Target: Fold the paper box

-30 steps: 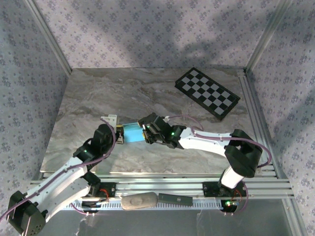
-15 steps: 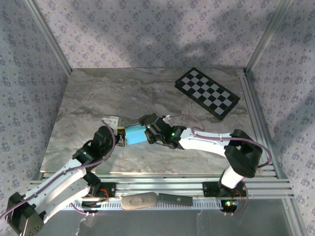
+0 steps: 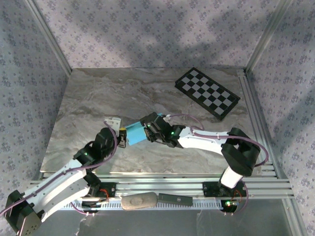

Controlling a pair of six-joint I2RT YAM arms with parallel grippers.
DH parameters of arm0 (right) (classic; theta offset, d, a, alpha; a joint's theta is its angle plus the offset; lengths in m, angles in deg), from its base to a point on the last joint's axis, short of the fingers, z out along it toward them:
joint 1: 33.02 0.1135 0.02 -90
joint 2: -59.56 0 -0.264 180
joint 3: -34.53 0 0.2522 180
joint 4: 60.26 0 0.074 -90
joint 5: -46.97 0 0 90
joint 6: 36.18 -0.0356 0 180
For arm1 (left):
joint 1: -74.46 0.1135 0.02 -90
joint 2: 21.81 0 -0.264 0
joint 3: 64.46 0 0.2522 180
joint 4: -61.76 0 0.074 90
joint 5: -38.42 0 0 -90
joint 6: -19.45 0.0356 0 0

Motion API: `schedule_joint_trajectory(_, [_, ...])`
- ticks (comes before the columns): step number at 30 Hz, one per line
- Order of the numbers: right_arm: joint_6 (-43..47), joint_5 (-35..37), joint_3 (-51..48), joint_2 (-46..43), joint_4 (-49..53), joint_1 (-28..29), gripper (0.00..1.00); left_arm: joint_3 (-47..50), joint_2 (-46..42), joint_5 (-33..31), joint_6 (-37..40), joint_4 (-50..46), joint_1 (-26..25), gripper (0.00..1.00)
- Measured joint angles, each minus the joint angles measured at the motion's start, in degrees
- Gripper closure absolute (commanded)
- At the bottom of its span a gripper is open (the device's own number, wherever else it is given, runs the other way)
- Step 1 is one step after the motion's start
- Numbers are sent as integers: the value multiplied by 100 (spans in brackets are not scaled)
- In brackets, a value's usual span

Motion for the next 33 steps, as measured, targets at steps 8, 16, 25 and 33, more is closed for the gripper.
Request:
schedule_joint_trajectory(8, [-13, 44, 0, 0, -2, -15, 44, 44, -76, -127, 103, 28, -203, 100])
schedule_joint_trajectory(16, [57, 15, 0, 0, -22, -24, 30, 74, -68, -210, 149, 96, -337, 100])
schedule_joint_trajectory(25, [107, -70, 90, 168, -87, -9, 37, 66, 212, -433, 199, 365, -424, 100])
schedule_joint_trajectory(33, [94, -68, 90, 269, -212, -44, 46, 31, 404, -485, 284, 511, -426, 91])
